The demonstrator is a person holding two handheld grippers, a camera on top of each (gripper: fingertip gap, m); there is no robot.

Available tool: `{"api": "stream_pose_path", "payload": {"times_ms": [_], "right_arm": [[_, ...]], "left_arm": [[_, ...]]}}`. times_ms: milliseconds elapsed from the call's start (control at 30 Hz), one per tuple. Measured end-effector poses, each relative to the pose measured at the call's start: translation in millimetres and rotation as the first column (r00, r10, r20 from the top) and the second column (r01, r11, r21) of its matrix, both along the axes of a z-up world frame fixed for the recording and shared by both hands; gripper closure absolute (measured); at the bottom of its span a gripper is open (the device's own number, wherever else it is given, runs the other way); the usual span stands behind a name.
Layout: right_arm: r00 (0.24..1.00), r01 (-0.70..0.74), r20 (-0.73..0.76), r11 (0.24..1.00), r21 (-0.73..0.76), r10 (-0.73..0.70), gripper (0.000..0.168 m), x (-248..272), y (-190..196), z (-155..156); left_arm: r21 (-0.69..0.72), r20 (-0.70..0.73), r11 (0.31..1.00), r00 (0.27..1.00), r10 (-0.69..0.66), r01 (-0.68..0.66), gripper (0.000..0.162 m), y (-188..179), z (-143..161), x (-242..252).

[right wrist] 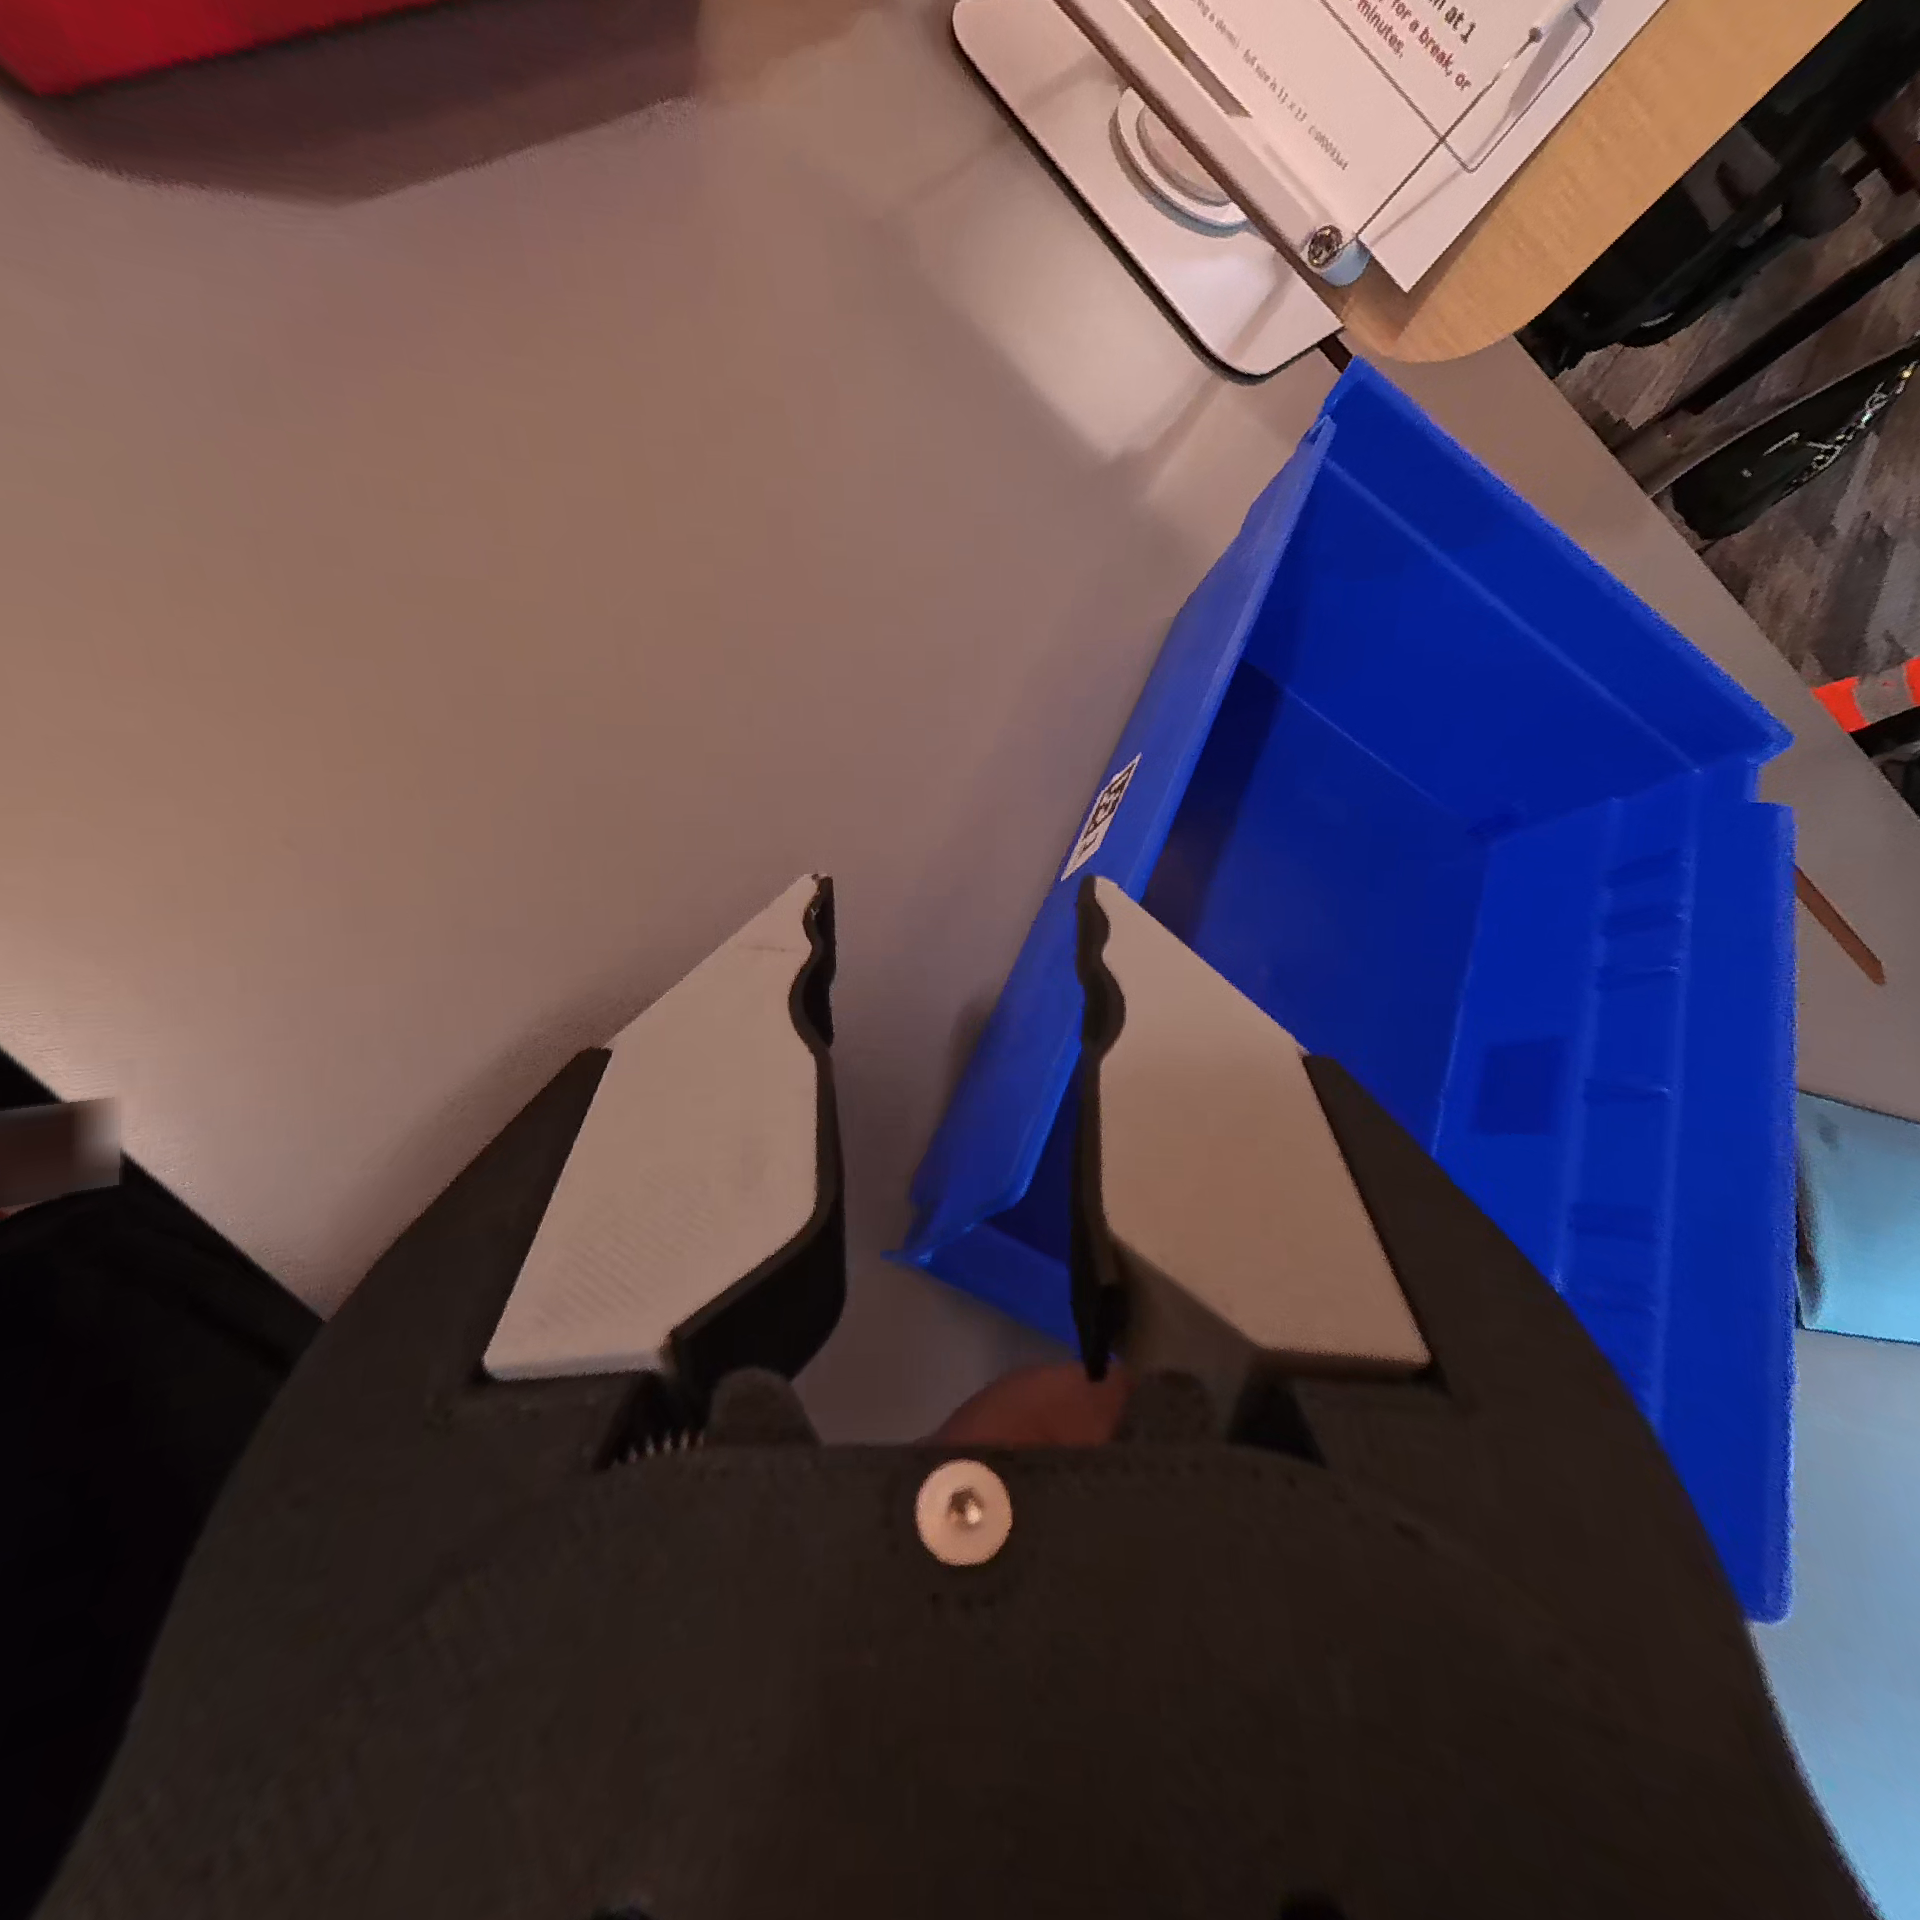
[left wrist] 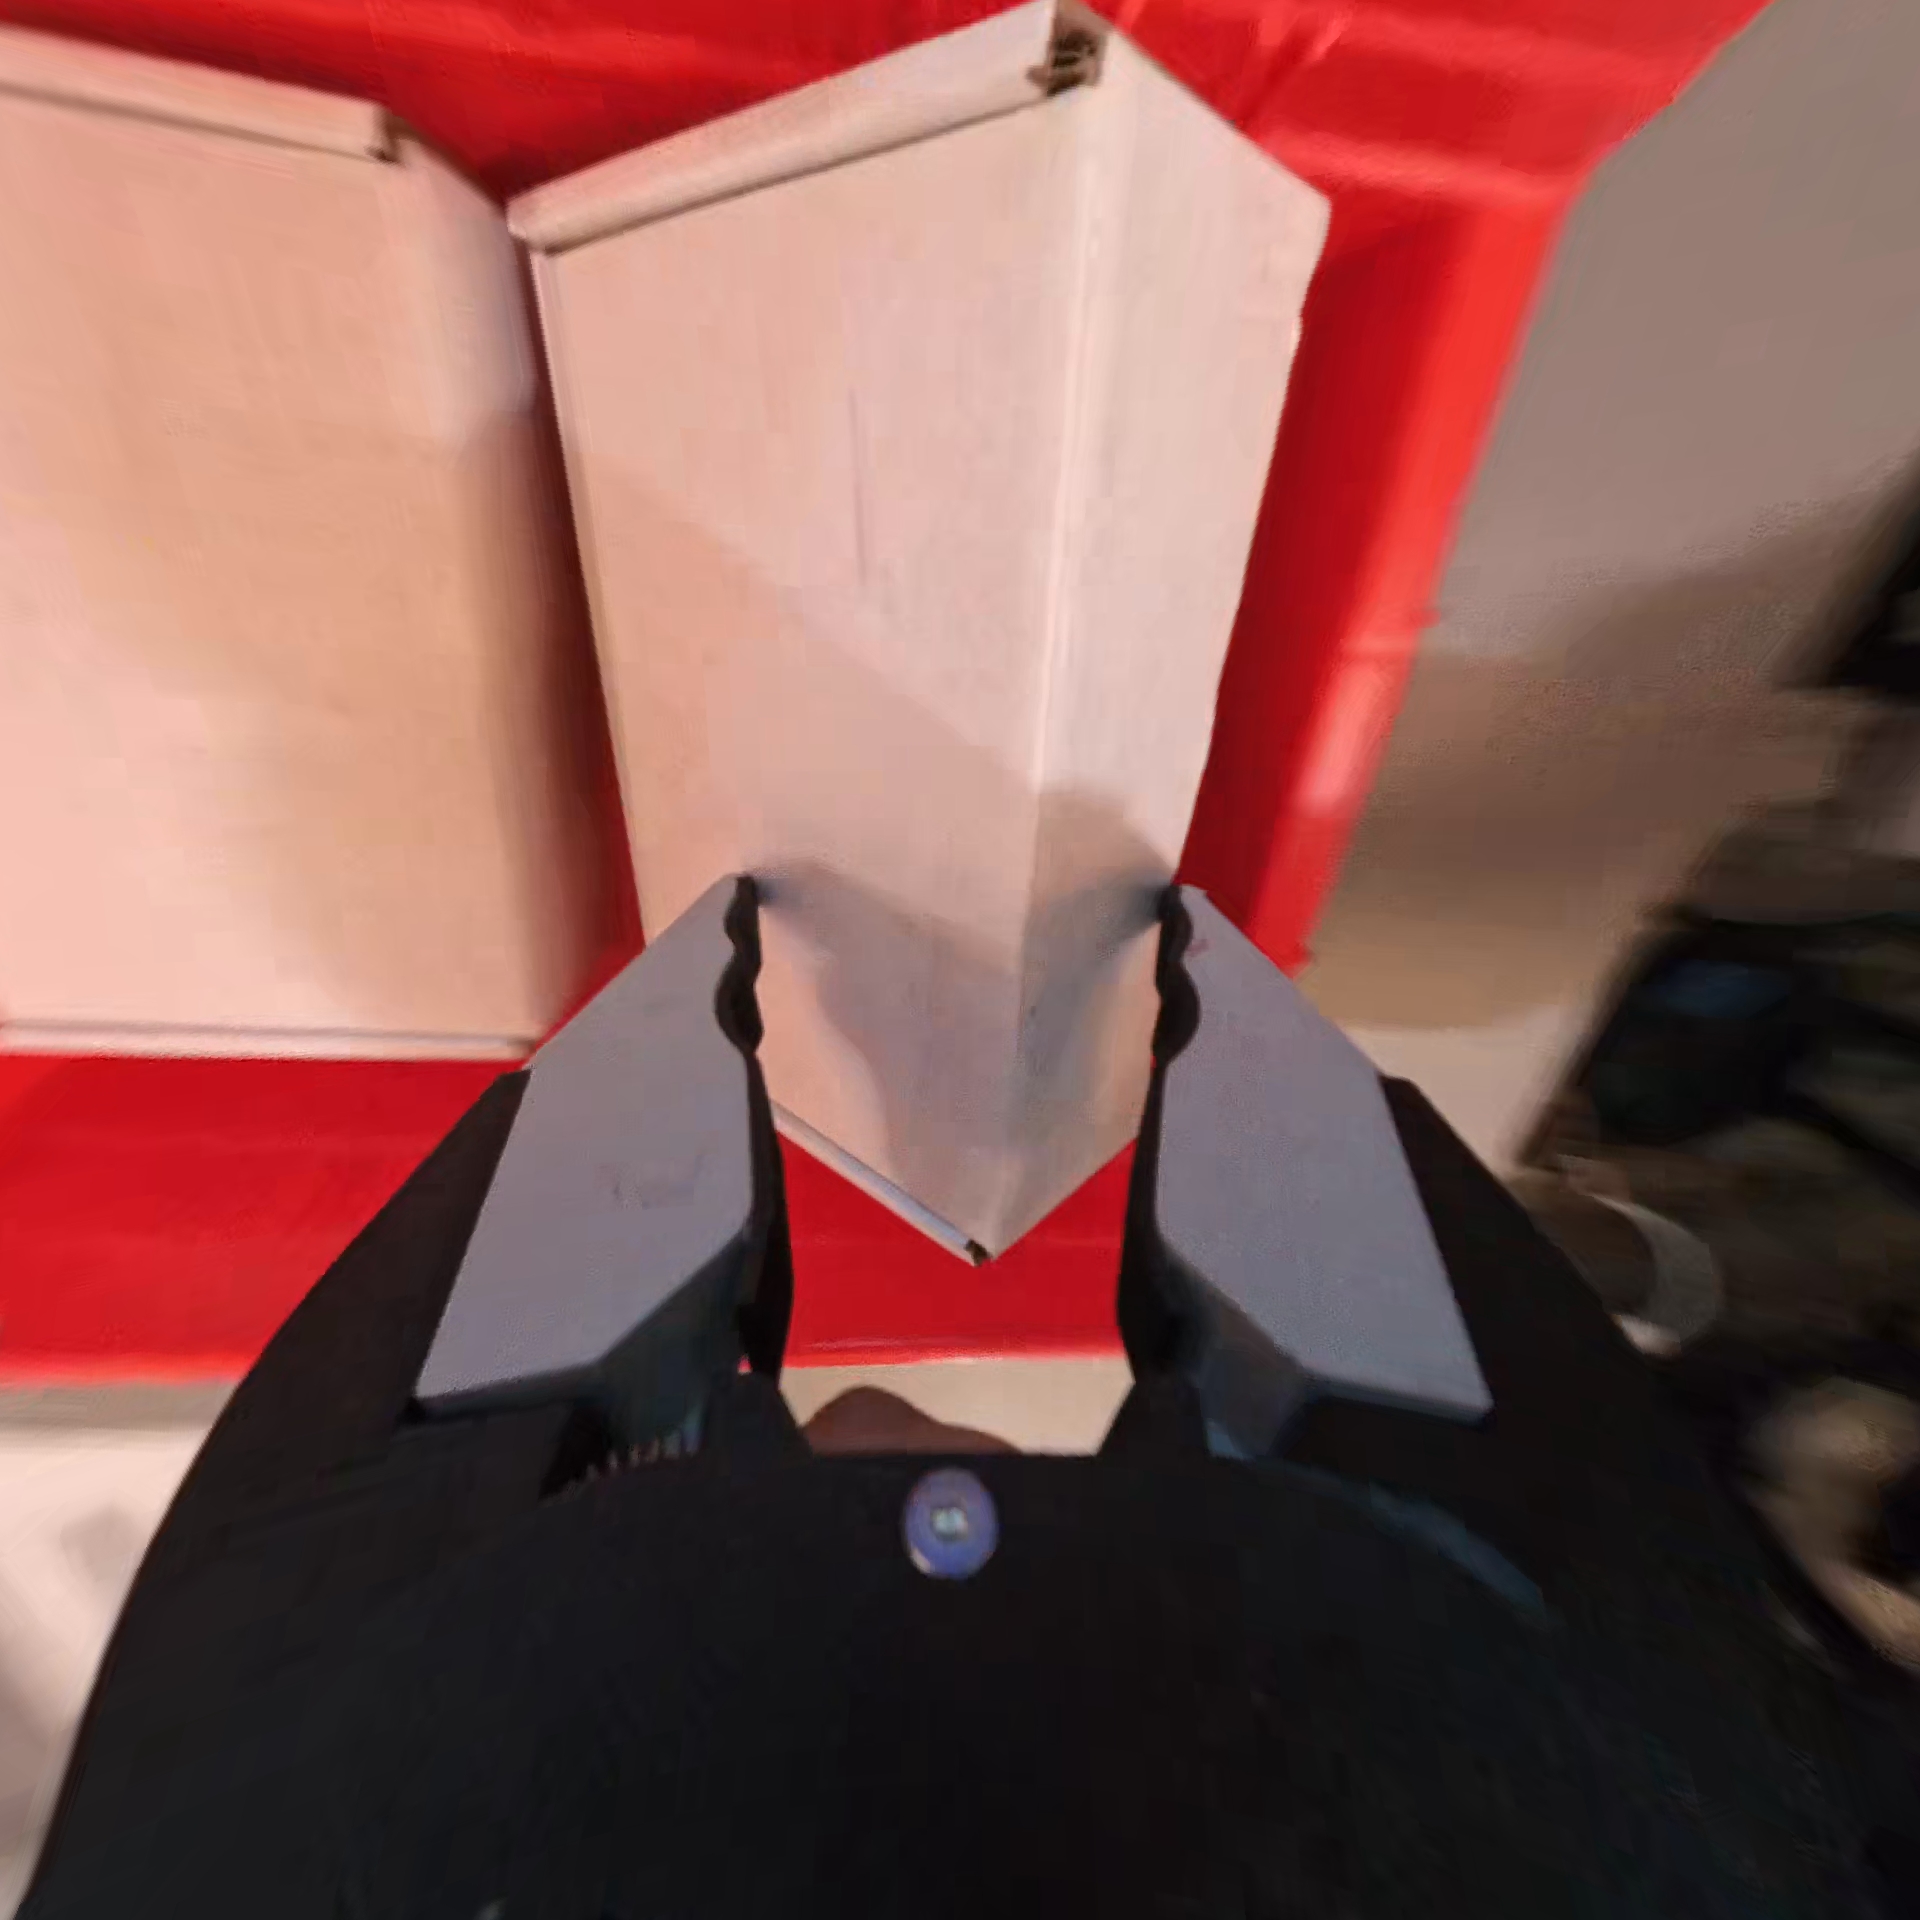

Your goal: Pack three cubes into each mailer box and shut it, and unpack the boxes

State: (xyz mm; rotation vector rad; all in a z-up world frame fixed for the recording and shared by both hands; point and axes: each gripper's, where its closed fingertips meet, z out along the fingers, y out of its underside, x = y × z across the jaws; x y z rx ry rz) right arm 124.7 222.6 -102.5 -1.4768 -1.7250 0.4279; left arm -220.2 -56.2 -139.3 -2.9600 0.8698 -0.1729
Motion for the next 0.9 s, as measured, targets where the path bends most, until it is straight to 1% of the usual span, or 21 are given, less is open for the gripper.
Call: {"api": "stream_pose_path", "payload": {"times_ms": [33, 67, 100, 200, 267, 300, 333, 367, 400, 433, 467, 500, 567, 600, 633, 667, 700, 733, 800, 900], "right_arm": [[1.0, 0.003, 0.003, 1.0, 0.001, -0.003, 0.123, 0, 1, -1], [1.0, 0.006, 0.006, 1.0, -0.001, -0.006, 0.123, 0, 3, -2], [1.0, 0.005, 0.008, 1.0, -0.005, -0.005, 0.123, 0, 4, -4], [1.0, -0.006, 0.017, 1.0, -0.019, 0.006, 0.125, 0, 6, -9], [1.0, -0.019, 0.011, 0.999, -0.034, 0.019, 0.125, -1, 5, -11], [1.0, -0.022, 0.01, 0.999, -0.036, 0.023, 0.125, -1, 5, -11], [1.0, -0.024, 0.01, 0.999, -0.032, 0.024, 0.125, -1, 5, -11], [1.0, -0.025, 0.01, 0.999, -0.023, 0.025, 0.124, -1, 5, -10], [1.0, -0.028, 0.007, 1.0, -0.013, 0.028, 0.124, -2, 4, -9], [0.999, -0.035, 0.004, 0.999, -0.009, 0.035, 0.124, -3, 2, -8], [0.999, -0.046, 0.0, 0.999, -0.01, 0.046, 0.123, -4, -1, -7], [0.999, -0.054, -0.004, 0.998, -0.009, 0.054, 0.123, -4, -4, -5], [0.998, -0.065, -0.018, 0.998, -0.003, 0.065, 0.123, -3, -8, 0], [0.997, -0.07, -0.032, 0.998, -0.004, 0.07, 0.123, -3, -10, 4], [0.996, -0.079, -0.047, 0.997, -0.01, 0.079, 0.123, -2, -13, 9], [0.994, -0.091, -0.065, 0.996, -0.017, 0.09, 0.124, -3, -17, 13], [0.991, -0.107, -0.083, 0.994, -0.022, 0.105, 0.124, -3, -23, 18], [0.988, -0.125, -0.098, 0.992, -0.026, 0.122, 0.124, -4, -28, 22], [0.979, -0.163, -0.124, 0.986, -0.03, 0.159, 0.124, -5, -40, 29], [0.971, -0.192, -0.149, 0.981, -0.029, 0.186, 0.124, -3, -49, 35]], "left_arm": [[-0.093, 0.134, 0.995, 0.99, 0.048, -0.036, 0.088, -5, 6, 10], [-0.17, 0.218, 0.984, 0.972, 0.091, -0.054, 0.09, -7, 10, 13], [-0.197, 0.251, 0.979, 0.962, 0.104, -0.055, 0.09, -5, 11, 10], [-0.213, 0.354, 0.974, 0.923, 0.151, -0.078, 0.091, 5, 13, 4], [-0.192, 0.404, 0.972, 0.892, 0.204, -0.135, 0.096, 12, 18, -2], [-0.16, 0.412, 0.973, 0.885, 0.216, -0.163, 0.1, 15, 21, -6], [-0.106, 0.401, 0.978, 0.892, 0.209, -0.182, 0.102, 18, 25, -10], [-0.039, 0.376, 0.981, 0.907, 0.191, -0.191, 0.099, 21, 29, -15], [0.03, 0.351, 0.98, 0.92, 0.173, -0.196, 0.087, 23, 34, -17], [0.097, 0.305, 0.974, 0.938, 0.167, -0.205, 0.08, 26, 37, -21], [0.16, 0.237, 0.965, 0.957, 0.168, -0.209, 0.077, 27, 38, -26], [0.205, 0.185, 0.959, 0.97, 0.159, -0.197, 0.069, 27, 36, -25], [0.251, 0.084, 0.958, 0.989, 0.122, -0.14, 0.065, 18, 27, -18], [0.28, 0.008, 0.954, 0.994, 0.112, -0.109, 0.065, 14, 20, -19], [0.305, -0.077, 0.948, 0.991, 0.113, -0.085, 0.07, 11, 13, -25], [0.324, -0.165, 0.944, 0.978, 0.125, -0.066, 0.077, 9, 5, -35], [0.336, -0.214, 0.94, 0.968, 0.133, -0.056, 0.087, 7, -3, -41], [0.363, -0.226, 0.93, 0.963, 0.146, -0.056, 0.088, 9, -6, -42], [0.45, -0.219, 0.892, 0.964, 0.15, -0.036, 0.094, 13, 3, -34], [0.505, -0.181, 0.862, 0.969, 0.167, -0.054, 0.096, 3, 35, -19]]}}
